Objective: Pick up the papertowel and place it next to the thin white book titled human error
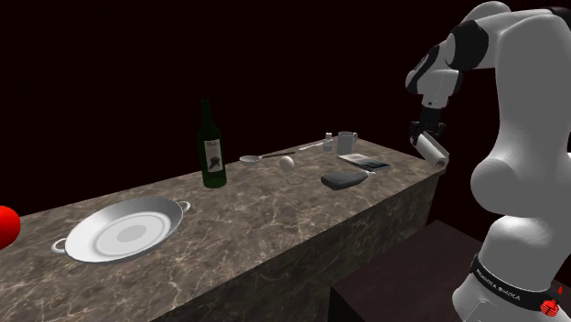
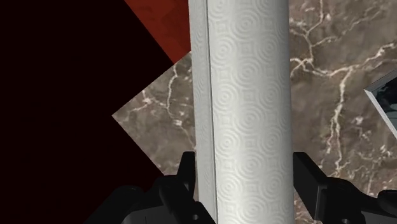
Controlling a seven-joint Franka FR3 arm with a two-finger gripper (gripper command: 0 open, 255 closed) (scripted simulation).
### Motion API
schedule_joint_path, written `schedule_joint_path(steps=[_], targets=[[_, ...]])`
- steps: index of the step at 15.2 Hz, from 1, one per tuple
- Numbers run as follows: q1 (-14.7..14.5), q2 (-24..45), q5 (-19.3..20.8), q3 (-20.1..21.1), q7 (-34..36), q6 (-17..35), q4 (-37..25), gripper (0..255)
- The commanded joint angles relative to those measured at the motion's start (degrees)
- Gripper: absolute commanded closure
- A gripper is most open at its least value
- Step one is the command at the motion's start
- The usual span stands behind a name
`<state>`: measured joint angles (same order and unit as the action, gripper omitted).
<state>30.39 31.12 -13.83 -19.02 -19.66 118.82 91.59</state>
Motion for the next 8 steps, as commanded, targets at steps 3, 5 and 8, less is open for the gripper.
schedule_joint_path(steps=[3,5,8], targets=[[0.2,1.7,-0.7,0.4,-0.4,2.3,0.6,255],[0.3,2.5,-1.0,0.6,-0.6,3.4,1.0,255],[0.5,3.7,-1.4,0.9,-0.9,5.0,1.4,255]])
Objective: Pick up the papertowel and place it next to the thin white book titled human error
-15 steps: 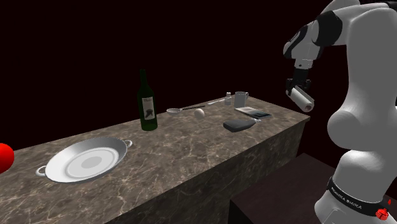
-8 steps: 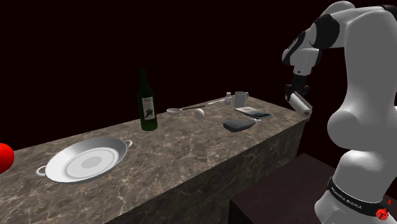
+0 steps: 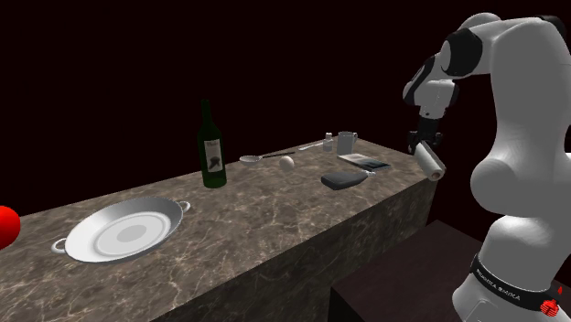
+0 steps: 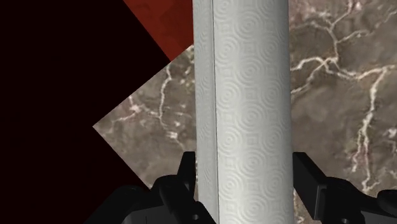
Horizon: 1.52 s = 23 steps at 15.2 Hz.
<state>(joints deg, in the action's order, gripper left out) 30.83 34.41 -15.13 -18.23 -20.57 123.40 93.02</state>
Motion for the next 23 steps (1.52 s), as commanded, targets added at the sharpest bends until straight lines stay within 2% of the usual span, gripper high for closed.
schedule_joint_path(steps=[1,7,8,13,17,23], targets=[[0.0,0.4,-0.2,0.1,0.0,0.5,0.0,255],[0.0,0.4,-0.2,0.1,0.0,0.5,0.0,255],[0.0,0.4,-0.2,0.1,0.0,0.4,0.0,0],[0.0,0.4,-0.2,0.1,0.0,0.5,0.0,0],[-0.2,-2.9,1.2,-0.8,0.8,-5.1,-2.3,0],[-0.2,-2.9,1.3,-0.8,0.8,-5.1,-2.3,0]])
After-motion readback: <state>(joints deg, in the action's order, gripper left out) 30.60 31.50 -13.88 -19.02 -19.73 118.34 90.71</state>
